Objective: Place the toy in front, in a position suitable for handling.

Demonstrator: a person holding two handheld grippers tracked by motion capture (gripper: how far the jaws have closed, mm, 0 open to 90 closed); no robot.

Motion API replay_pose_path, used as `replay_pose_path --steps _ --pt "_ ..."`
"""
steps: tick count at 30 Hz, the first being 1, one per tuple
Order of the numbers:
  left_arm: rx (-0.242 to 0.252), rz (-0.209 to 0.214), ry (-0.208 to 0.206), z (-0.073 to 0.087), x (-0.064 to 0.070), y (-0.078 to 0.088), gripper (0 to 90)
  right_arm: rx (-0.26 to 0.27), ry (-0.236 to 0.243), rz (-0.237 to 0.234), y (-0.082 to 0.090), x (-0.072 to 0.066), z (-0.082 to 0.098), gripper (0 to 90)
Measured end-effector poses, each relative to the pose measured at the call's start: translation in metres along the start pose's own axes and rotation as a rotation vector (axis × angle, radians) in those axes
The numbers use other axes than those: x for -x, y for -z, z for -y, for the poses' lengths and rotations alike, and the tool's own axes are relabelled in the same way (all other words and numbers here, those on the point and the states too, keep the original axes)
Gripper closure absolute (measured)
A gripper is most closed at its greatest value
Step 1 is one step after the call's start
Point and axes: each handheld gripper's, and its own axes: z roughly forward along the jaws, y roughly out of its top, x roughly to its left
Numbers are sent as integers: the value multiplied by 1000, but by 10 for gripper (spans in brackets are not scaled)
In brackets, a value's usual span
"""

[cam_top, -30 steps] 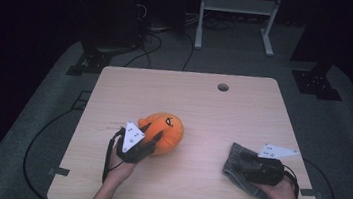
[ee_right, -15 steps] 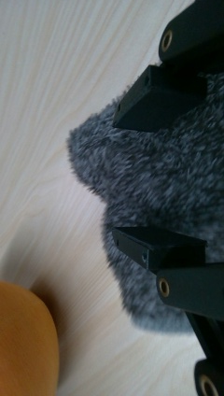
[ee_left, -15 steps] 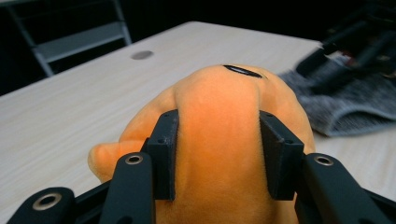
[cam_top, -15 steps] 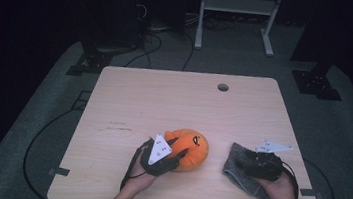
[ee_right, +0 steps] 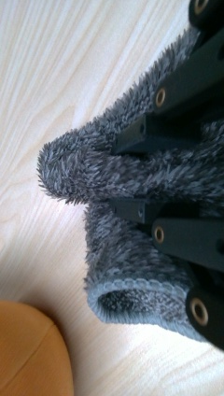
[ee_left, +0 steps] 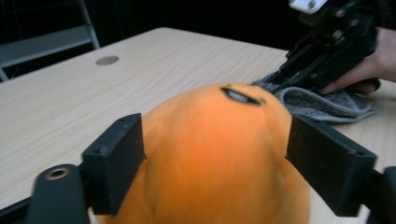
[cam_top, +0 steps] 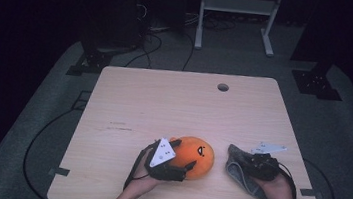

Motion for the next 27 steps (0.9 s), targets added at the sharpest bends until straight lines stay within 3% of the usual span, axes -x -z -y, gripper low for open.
replay_pose_path --steps 3,5,6,9,11,12,13,14,15,16,17,18,22,23,24,25,26,27 --pt "16 -5 -3 1 -3 6 180 -5 -14 -3 1 0 0 734" --pt "4 -30 3 5 -8 10 180 -15 -24 -4 1 0 -1 761" --pt "-1 -39 24 9 -13 12 180 -28 -21 6 2 -1 -3 782" --pt "-6 -43 28 11 -17 14 218 -25 -4 19 5 -3 -6 793" --pt "-4 -28 26 12 -18 14 248 16 9 23 13 -6 -10 796" --pt "-12 -21 18 13 -18 14 347 103 3 -18 26 -8 -15 796" --pt "-24 -11 15 14 -18 13 347 103 3 -18 26 -8 -15 797" --pt "-55 10 23 18 -16 5 398 182 11 -72 39 -13 -22 797" --pt "-55 10 23 18 -16 5 406 182 11 -72 39 -13 -22 797" --pt "-45 12 30 19 -14 -1 406 267 35 -174 47 -23 -29 797" --pt "-45 12 30 19 -14 -1 407 267 35 -174 47 -23 -29 797" --pt "-45 8 31 18 -14 -3 407 289 66 -210 48 -31 -33 797" --pt "-51 5 14 17 -10 -7 414 311 234 -297 37 -78 -49 791" --pt "-51 5 14 17 -10 -7 414 311 234 -297 37 -78 -49 791" --pt "-59 0 1 18 -10 -6 416 281 297 -227 26 -93 -52 790" --pt "-59 0 1 18 -10 -6 415 281 297 -227 26 -93 -52 790" --pt "-62 3 -1 19 -11 -6 415 272 321 -187 22 -96 -51 791" --pt "-58 8 5 19 -12 -5 414 273 318 -182 20 -94 -49 792"
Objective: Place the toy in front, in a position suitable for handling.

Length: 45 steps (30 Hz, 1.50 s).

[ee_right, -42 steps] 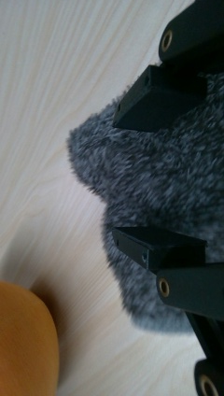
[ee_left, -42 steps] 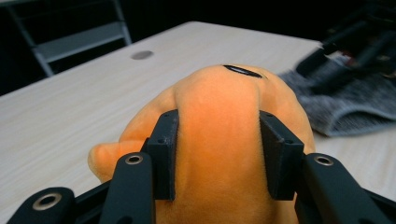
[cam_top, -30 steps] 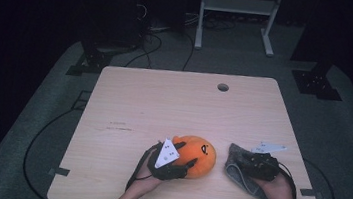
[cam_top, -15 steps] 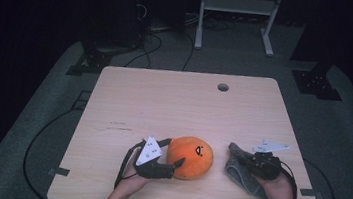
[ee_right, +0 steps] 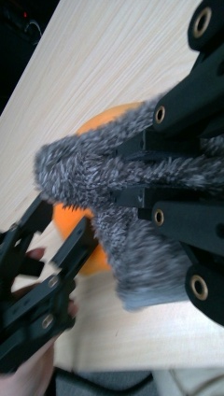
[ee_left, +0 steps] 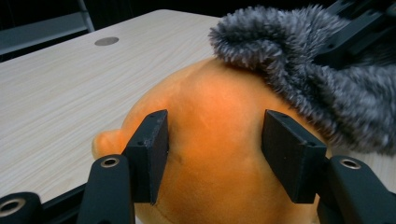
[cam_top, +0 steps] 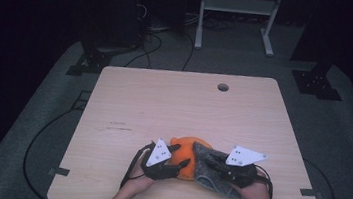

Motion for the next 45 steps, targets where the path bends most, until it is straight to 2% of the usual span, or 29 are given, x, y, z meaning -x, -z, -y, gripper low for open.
replay_pose_path --steps 2,3,4,5,7,8,9,10,11,14,15,16,17,18,19,25,26,27,29,32,33,35,38,39,41,42,43,44,45 --pt "5 4 10 1 -1 1 409 -4 -53 23 5 10 10 793" --pt "6 4 12 2 -2 1 409 -4 -53 23 5 10 10 793" --pt "6 4 11 2 -2 1 406 -24 -102 51 10 17 19 794" --pt "6 4 11 2 -2 1 404 -24 -102 51 10 17 19 794" --pt "0 -8 -14 2 0 2 401 -78 -136 82 13 24 30 794" --pt "0 -8 -14 2 0 2 399 -78 -136 82 13 24 30 794" --pt "-2 -13 -21 2 0 2 399 -46 -150 39 17 24 31 792" --pt "0 -13 -17 2 0 1 399 -46 -150 39 17 24 31 792" --pt "6 -12 -3 2 0 0 399 2 -136 -5 19 22 27 790" --pt "4 -9 -9 1 0 -1 399 30 -118 -37 20 19 21 779" --pt "-2 -9 -17 1 0 -1 400 43 -103 -62 16 17 16 737" --pt "-2 -10 -19 0 1 -2 400 43 -103 -62 16 17 16 737" --pt "-5 -16 -22 0 3 -3 402 30 -89 -60 6 15 13 649" --pt "-5 -16 -22 0 3 -3 409 30 -89 -60 6 15 13 649" --pt "-7 -20 -32 0 3 -3 414 44 -77 -30 -2 16 11 584" --pt "-15 -15 -58 -1 5 -4 415 89 -101 -24 -8 13 7 538" --pt "-15 -18 -63 -1 5 -5 415 88 -98 -22 -9 12 6 563" --pt "-13 -18 -58 -1 5 -5 414 74 -91 0 -9 12 7 691" --pt "0 -3 -39 0 5 -4 411 61 -98 25 -7 14 9 761" --pt "3 11 -31 0 3 -4 403 37 -93 57 -6 17 11 779" --pt "2 15 -18 2 0 -3 395 0 -112 112 -4 22 15 787" --pt "-4 10 -18 2 0 -2 388 -27 -154 120 -2 28 22 789" --pt "-6 4 -29 2 1 -2 383 -36 -170 111 2 29 25 791" --pt "-8 0 -29 2 0 -3 373 2 -162 78 7 23 23 790" --pt "-4 0 -22 2 -1 -3 372 26 -148 56 8 18 20 790" --pt "-3 -3 -16 2 -2 -4 372 50 -125 23 7 12 16 789" --pt "-5 -8 -14 2 -2 -6 373 55 -59 -16 0 -2 6 789" --pt "-5 -8 -14 2 -2 -6 377 55 -59 -16 0 -2 6 789" --pt "-7 -10 -16 2 -3 -5 377 38 -19 6 -5 -8 3 790"
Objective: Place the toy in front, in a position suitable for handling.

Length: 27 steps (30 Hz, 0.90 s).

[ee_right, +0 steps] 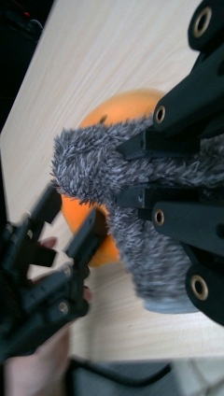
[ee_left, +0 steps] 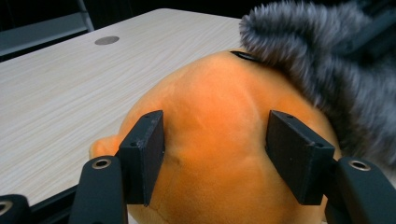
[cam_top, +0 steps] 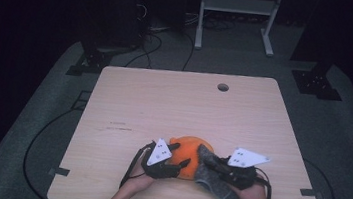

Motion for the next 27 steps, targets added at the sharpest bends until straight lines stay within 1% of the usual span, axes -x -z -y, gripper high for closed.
replay_pose_path --steps 1,2,3,4,5,6,7,8,10,11,12,13,14,15,16,17,18,19,20,21,22,23,24,25,26,27 --pt "2 4 5 0 -1 1 389 -11 3 29 -4 1 0 791" --pt "2 15 12 1 -2 2 391 -10 -28 31 -3 7 3 791" --pt "0 17 9 1 -2 3 392 -14 -46 52 0 12 6 791" --pt "0 17 9 1 -2 3 392 -29 -51 83 3 16 9 790" --pt "0 20 11 1 -2 3 392 -29 -51 83 3 16 9 790" --pt "3 25 19 2 -3 3 390 -50 -50 132 5 20 13 790" --pt "-2 24 24 2 -3 3 385 -74 -55 165 7 24 17 790" --pt "-2 15 23 1 -3 2 379 -69 -81 153 12 28 22 790" --pt "-2 9 21 0 -2 1 375 -18 -76 95 15 21 19 790" --pt "-2 9 21 0 -2 1 373 -18 -76 95 15 21 19 790" --pt "0 8 18 -1 -1 1 367 24 -60 16 13 11 12 790" --pt "0 8 18 -1 -1 1 347 24 -60 16 13 11 12 790" --pt "18 14 13 -7 -3 8 310 5 -12 10 4 2 7 790" --pt "18 14 13 -7 -3 8 288 5 -12 10 4 2 7 790" --pt "43 16 26 -10 -6 15 302 6 -27 7 1 5 9 790" --pt "43 16 26 -10 -6 15 344 6 -27 7 1 5 9 790" --pt "20 6 28 -10 -7 16 344 9 -44 7 2 9 10 790" --pt "-12 5 23 -9 -8 15 435 2 -76 25 5 17 15 790" --pt "-24 23 50 -7 -10 13 461 -17 -89 50 6 20 17 790" --pt "-21 22 57 -7 -11 12 466 -36 -107 81 7 24 19 790" --pt "-21 22 57 -7 -11 12 469 -36 -107 81 7 24 19 790" --pt "-18 25 65 -6 -11 11 469 -54 -127 98 8 27 21 791" --pt "-15 18 79 -5 -9 9 471 -72 -138 124 10 29 22 791" --pt "-17 10 69 -4 -8 7 471 -54 -130 110 11 26 20 791" --pt "-12 9 66 -4 -6 6 471 -23 -114 77 13 21 18 791" --pt "-12 9 66 -4 -6 6 471 -23 -114 77 13 21 18 791"
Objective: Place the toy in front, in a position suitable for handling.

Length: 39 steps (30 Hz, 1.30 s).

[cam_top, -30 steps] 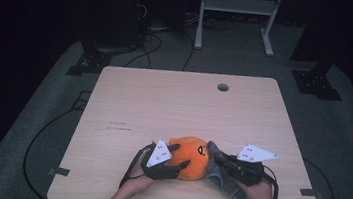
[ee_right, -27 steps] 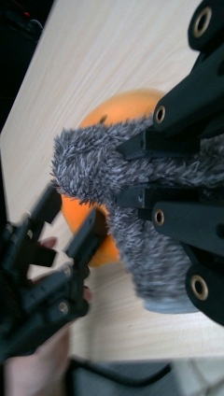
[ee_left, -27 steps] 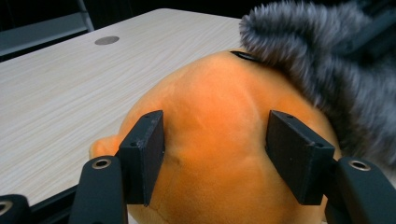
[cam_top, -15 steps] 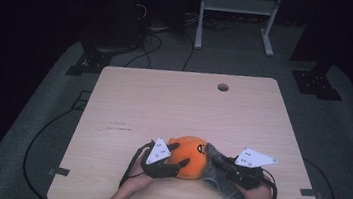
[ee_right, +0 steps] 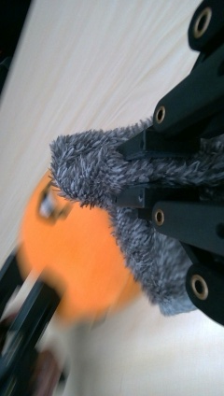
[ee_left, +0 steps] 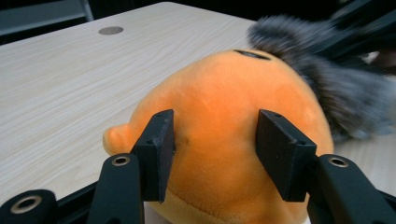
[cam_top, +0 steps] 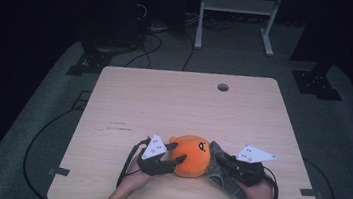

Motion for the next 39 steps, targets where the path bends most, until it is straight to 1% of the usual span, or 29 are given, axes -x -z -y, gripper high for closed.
replay_pose_path --steps 2,4,5,8,9,10,11,12,14,15,17,18,19,20,21,22,23,24,26,28,29,30,32,33,34,35,36,37,39 --pt "8 -6 4 -1 2 -3 469 39 45 -63 0 -13 -6 791" --pt "12 -4 -7 -3 2 -1 443 17 93 -65 -7 -24 -10 791" --pt "40 6 -2 -4 -1 6 368 13 91 -69 -12 -22 -9 791" --pt "24 3 -10 -4 -2 8 434 21 65 -67 -10 -17 -7 791" --pt "8 10 -16 -2 -1 5 450 1 52 -28 -8 -12 -5 793" --pt "8 10 -16 -2 -1 5 457 1 52 -28 -8 -12 -5 793" --pt "12 14 -3 -2 -2 4 460 -25 27 28 -8 -6 -4 795" --pt "17 20 9 -3 -2 4 460 -25 27 28 -8 -6 -4 795" --pt "17 11 17 -2 -2 2 461 -50 -9 69 -6 0 -3 797" --pt "10 -5 6 -2 0 -2 465 -21 -1 54 -4 -3 -5 797" --pt "12 -19 13 -1 3 -6 464 34 17 -34 -3 -12 -9 796" --pt "12 -19 13 -1 3 -6 461 34 17 -34 -3 -12 -9 796" --pt "14 -21 16 -1 3 -7 457 37 45 -64 -8 -20 -15 796" --pt "18 -15 18 -1 3 -6 457 37 45 -64 -8 -20 -15 796" --pt "26 -1 19 -1 1 -3 445 18 63 -57 -11 -22 -15 796" --pt "55 23 29 -2 -2 2 421 12 68 -62 -14 -20 -14 796" --pt "60 24 32 -2 -3 4 389 15 45 -71 -13 -15 -11 796" --pt "65 23 40 -3 -5 6 383 17 38 -70 -13 -13 -10 796" --pt "48 22 51 -2 -9 6 378 5 21 -32 -8 -6 -7 796" --pt "36 28 58 1 -8 4 413 -21 -18 5 -6 3 -2 796" --pt "27 24 45 1 -6 3 432 -35 -40 29 -6 8 0 797" --pt "23 17 41 0 -4 2 443 -39 -40 40 -5 9 0 797" --pt "22 14 36 -1 -1 0 450 -3 -17 8 -1 3 -3 796" --pt "26 17 35 -1 0 -1 452 38 3 -52 1 -6 -8 796" --pt "26 17 31 -1 2 -2 452 58 34 -92 0 -15 -12 796" --pt "23 15 28 -1 3 -3 451 56 64 -115 -4 -24 -16 796" --pt "17 9 16 -1 2 -3 451 42 75 -119 -7 -29 -18 796" --pt "13 11 16 0 2 -2 451 15 79 -100 -15 -33 -18 797" --pt "14 24 30 3 -1 0 453 12 45 -113 -18 -27 -17 798"
